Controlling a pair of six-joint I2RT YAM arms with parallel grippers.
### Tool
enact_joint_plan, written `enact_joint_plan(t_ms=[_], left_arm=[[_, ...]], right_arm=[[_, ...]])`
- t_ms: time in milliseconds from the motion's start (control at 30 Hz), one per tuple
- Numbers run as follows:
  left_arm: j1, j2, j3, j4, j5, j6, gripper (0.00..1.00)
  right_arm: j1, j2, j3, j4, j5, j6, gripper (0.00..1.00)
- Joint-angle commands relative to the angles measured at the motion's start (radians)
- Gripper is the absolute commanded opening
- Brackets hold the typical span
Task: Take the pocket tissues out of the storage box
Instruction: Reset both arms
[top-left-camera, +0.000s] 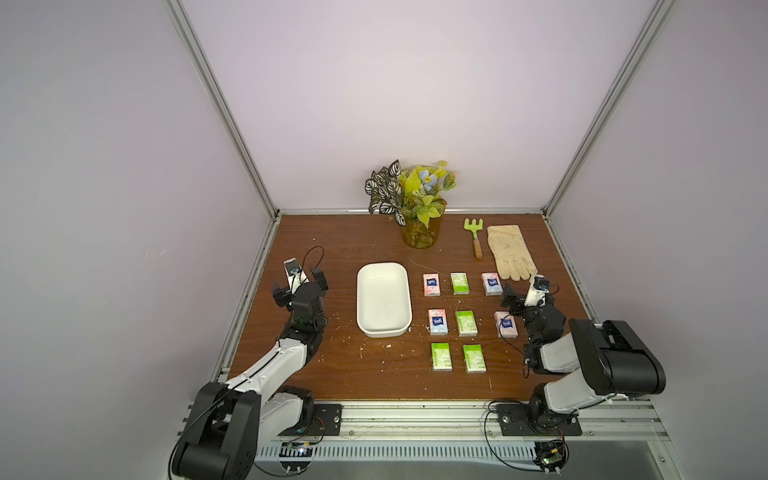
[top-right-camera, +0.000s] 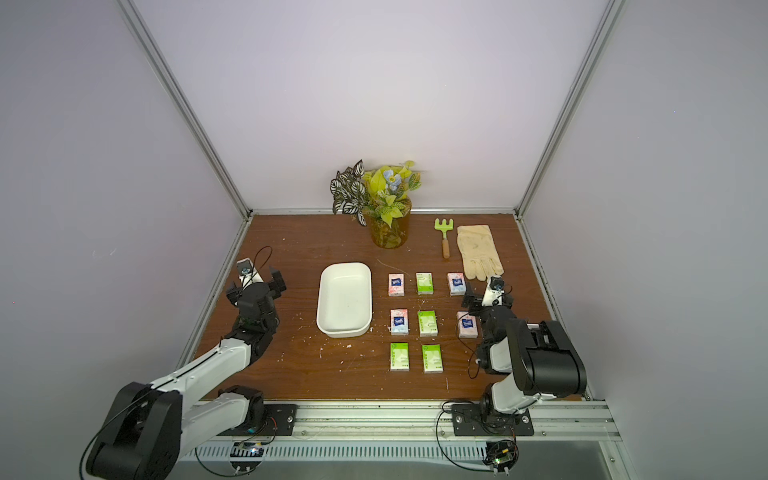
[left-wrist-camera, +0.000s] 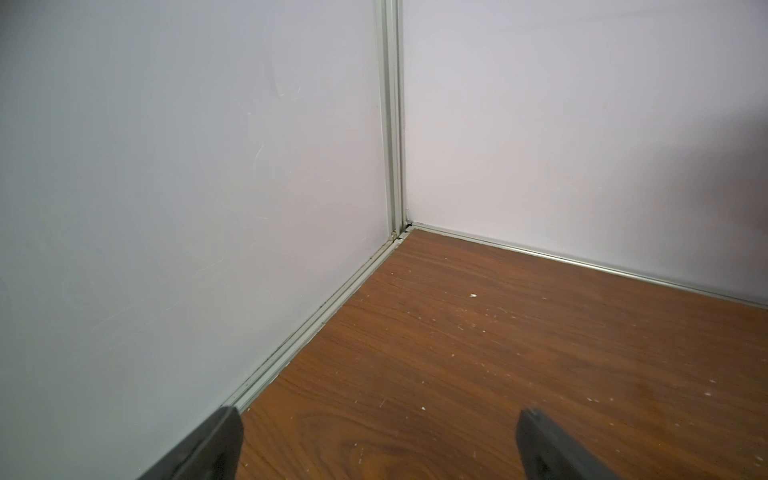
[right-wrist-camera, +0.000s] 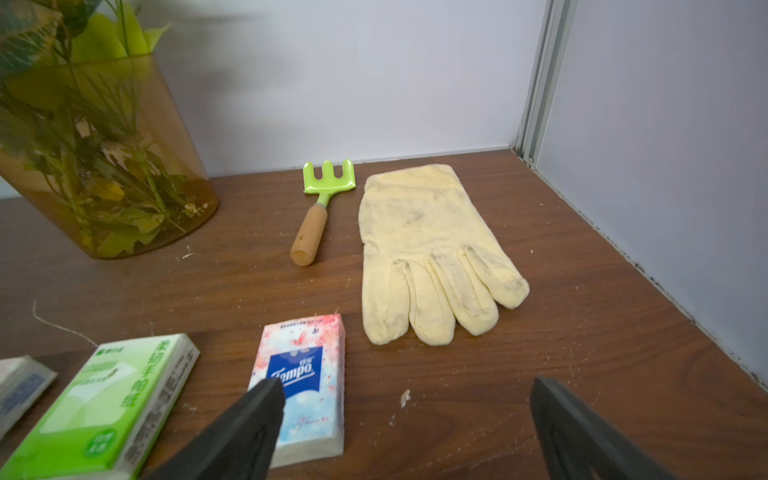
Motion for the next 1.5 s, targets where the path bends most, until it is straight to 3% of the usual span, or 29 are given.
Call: enact_joint_plan(t_ms=[0, 300, 500, 867, 1100, 1233, 1267, 1400, 1467], left_arm=[[0.014, 0.057, -0.054, 0.203, -0.056, 0.059, 0.99], [0.027, 0.232, -0.185, 0.605, 0.06, 0.182, 0.99], [0.039, 0.291, -0.188, 0.708, 0.087, 0.281, 0.99], [0.076, 0.234, -0.211, 0.655, 0.26, 0.27, 0.99], [0.076, 0.201, -0.209, 0.598, 0.288, 0.233, 0.99], [0.076, 0.178, -0.211, 0.581, 0.375, 0.138, 0.99], [0.076, 0.189, -0.201, 0.579, 0.417, 0.163, 0.99], [0.076, 0.315, -0.15, 0.6, 0.38, 0.156, 0.99], [0.079, 0.389, -0.181, 0.75, 0.422, 0.175, 0.99]], right_arm=[[-0.006, -0.008, 0.0, 0.095, -0.026, -0.002, 0.99], [-0.007, 0.0, -0.003, 0.116, -0.03, -0.001, 0.99], [-0.008, 0.0, -0.003, 0.117, -0.03, -0.001, 0.99], [-0.008, 0.001, -0.003, 0.116, -0.03, -0.001, 0.99], [-0.008, 0.0, -0.003, 0.116, -0.03, 0.0, 0.99], [-0.008, 0.001, -0.002, 0.114, -0.03, 0.0, 0.99], [-0.008, 0.001, -0.003, 0.115, -0.03, -0.001, 0.99], [-0.008, 0.001, -0.002, 0.115, -0.031, 0.0, 0.99], [-0.008, 0.001, -0.002, 0.114, -0.032, -0.001, 0.99]])
